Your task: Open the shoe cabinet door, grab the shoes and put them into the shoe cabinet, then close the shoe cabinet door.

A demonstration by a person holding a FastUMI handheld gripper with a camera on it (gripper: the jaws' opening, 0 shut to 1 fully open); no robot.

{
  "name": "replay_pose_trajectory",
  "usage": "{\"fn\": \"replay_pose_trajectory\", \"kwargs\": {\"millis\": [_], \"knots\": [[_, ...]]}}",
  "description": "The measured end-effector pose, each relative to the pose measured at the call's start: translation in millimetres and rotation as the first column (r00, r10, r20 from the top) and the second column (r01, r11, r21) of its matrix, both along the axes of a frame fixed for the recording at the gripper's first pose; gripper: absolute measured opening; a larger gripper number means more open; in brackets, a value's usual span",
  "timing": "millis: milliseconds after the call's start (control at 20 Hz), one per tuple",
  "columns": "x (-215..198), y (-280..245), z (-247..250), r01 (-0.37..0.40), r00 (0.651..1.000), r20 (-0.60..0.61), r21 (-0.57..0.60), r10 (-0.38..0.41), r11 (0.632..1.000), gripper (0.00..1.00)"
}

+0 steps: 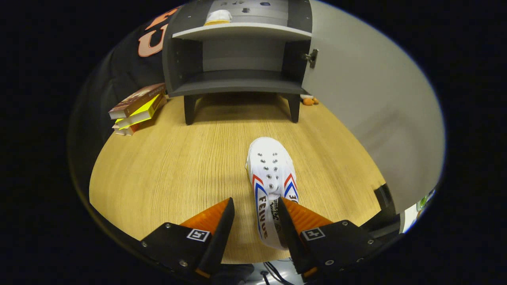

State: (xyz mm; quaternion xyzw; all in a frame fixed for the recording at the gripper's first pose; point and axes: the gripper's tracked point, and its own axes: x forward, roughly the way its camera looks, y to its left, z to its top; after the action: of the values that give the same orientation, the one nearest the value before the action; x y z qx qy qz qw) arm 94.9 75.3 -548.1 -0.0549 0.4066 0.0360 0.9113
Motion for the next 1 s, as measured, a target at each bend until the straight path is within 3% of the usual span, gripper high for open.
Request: {"fn": "replay_pose_trajectory", "kwargs": {"millis": [350,600,1000], "knots": [[19.4,-3.8,-25.0,0.073,0.996,-0.065,0.075,-0.069,0.994,0.30],[18.9,-0.4,-26.0,0.065,0.996,-0.064,0.095,-0.059,0.993,0.00],[30.2,5.9,16.1,0.077,0.997,0.010,0.184,-0.080,0.980,0.00]]}}
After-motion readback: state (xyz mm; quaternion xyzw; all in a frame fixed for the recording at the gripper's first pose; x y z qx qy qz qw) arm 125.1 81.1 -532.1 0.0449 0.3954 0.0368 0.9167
